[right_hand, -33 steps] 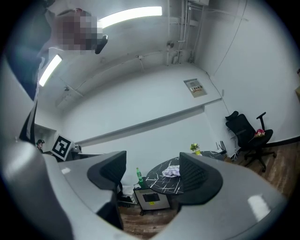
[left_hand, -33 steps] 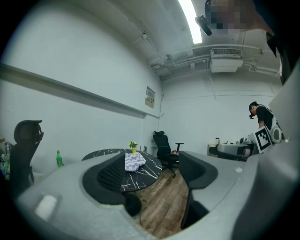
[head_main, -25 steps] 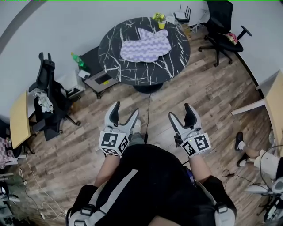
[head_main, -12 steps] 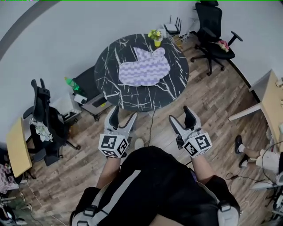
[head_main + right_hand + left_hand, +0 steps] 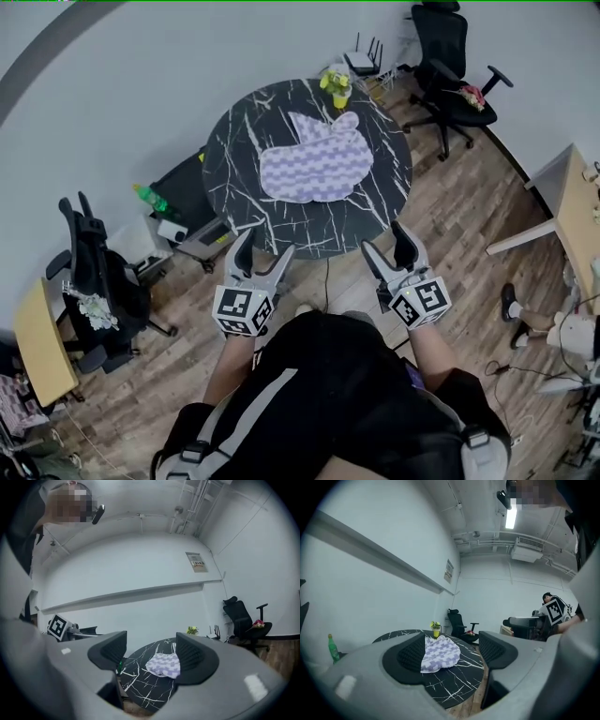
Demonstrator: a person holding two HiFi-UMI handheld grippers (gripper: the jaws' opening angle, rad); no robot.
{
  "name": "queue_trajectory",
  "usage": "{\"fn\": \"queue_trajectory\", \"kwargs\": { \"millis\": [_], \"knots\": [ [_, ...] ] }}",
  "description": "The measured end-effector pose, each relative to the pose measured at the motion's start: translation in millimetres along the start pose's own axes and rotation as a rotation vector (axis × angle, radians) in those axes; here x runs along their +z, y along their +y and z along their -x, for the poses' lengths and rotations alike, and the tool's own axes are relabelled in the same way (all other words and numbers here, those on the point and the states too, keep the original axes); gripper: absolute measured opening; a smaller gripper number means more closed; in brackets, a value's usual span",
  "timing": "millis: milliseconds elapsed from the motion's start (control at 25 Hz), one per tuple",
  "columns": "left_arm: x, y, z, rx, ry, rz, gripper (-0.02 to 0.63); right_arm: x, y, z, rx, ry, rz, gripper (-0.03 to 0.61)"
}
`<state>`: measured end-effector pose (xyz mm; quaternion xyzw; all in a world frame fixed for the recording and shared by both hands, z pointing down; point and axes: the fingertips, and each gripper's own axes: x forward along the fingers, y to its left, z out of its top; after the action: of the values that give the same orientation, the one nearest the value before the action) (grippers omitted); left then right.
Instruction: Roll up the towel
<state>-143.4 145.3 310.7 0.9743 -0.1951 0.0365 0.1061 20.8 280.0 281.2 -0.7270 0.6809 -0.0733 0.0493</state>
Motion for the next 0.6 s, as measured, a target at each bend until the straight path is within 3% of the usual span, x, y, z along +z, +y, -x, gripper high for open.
{"fn": "queue_trajectory", "kwargs": {
  "millis": [280, 600],
  "knots": [
    [-15.9, 16.3, -35.2, -0.024, 0.062, 0.017, 0.364, -13.1, -18.2, -23.4, -0.020, 0.034, -0.031, 0.316],
    [-29.2, 15.9, -108.0, -0.020, 0.131, -0.015, 0.362, -17.0, -87.9, -61.1, 0.019, 0.056, -0.058, 0.285]
  ]
}}
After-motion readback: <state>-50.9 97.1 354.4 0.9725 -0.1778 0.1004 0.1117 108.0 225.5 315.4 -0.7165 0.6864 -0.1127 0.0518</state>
